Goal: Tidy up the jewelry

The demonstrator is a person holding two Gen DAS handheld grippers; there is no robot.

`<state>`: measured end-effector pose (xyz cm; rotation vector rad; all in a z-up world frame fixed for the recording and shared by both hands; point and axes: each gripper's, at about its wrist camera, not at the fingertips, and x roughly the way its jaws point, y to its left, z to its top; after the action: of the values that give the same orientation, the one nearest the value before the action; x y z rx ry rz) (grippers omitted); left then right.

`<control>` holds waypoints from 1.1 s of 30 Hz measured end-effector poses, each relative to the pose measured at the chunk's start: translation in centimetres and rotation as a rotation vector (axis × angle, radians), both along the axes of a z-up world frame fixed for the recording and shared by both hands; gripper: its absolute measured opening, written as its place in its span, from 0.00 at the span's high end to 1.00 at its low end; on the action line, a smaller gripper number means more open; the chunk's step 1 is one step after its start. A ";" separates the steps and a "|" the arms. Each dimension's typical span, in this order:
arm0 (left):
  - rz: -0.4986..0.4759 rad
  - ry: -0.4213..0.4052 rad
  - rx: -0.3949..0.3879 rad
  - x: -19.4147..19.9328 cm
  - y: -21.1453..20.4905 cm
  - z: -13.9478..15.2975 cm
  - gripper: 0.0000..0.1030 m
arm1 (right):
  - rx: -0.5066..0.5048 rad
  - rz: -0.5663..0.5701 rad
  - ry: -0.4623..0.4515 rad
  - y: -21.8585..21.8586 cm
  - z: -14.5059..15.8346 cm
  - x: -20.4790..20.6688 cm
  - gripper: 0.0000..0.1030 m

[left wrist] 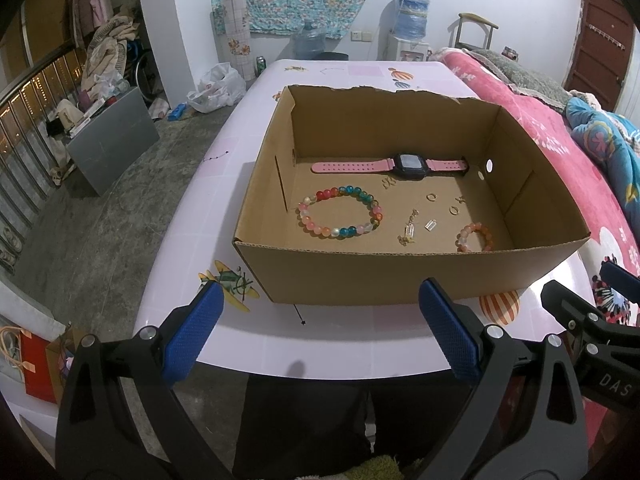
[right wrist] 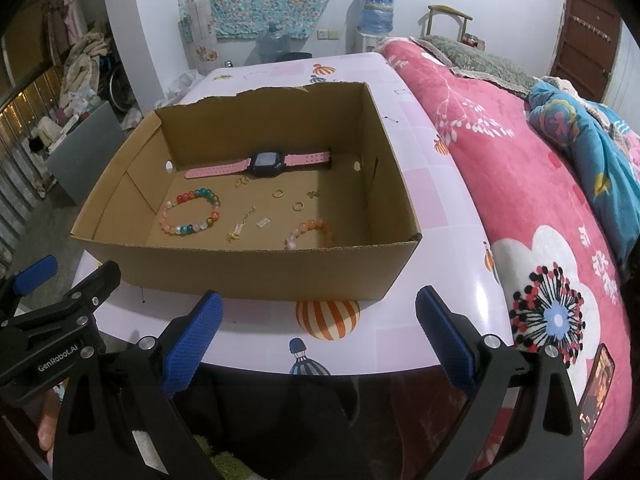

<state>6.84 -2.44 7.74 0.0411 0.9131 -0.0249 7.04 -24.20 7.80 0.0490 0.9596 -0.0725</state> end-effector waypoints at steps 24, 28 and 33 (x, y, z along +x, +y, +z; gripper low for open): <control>0.000 0.003 0.001 -0.1 -0.1 0.0 0.08 | 0.002 0.000 0.004 0.0 -0.2 -0.1 0.08; -0.001 0.003 -0.001 0.0 -0.1 0.0 0.08 | 0.002 -0.001 0.004 0.0 -0.2 -0.1 0.08; -0.002 0.003 0.000 0.0 -0.1 0.0 0.08 | 0.002 0.000 0.004 0.0 -0.2 -0.1 0.08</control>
<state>6.82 -2.51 7.72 0.0417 0.9158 -0.0268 6.95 -24.25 7.62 0.0507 0.9637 -0.0720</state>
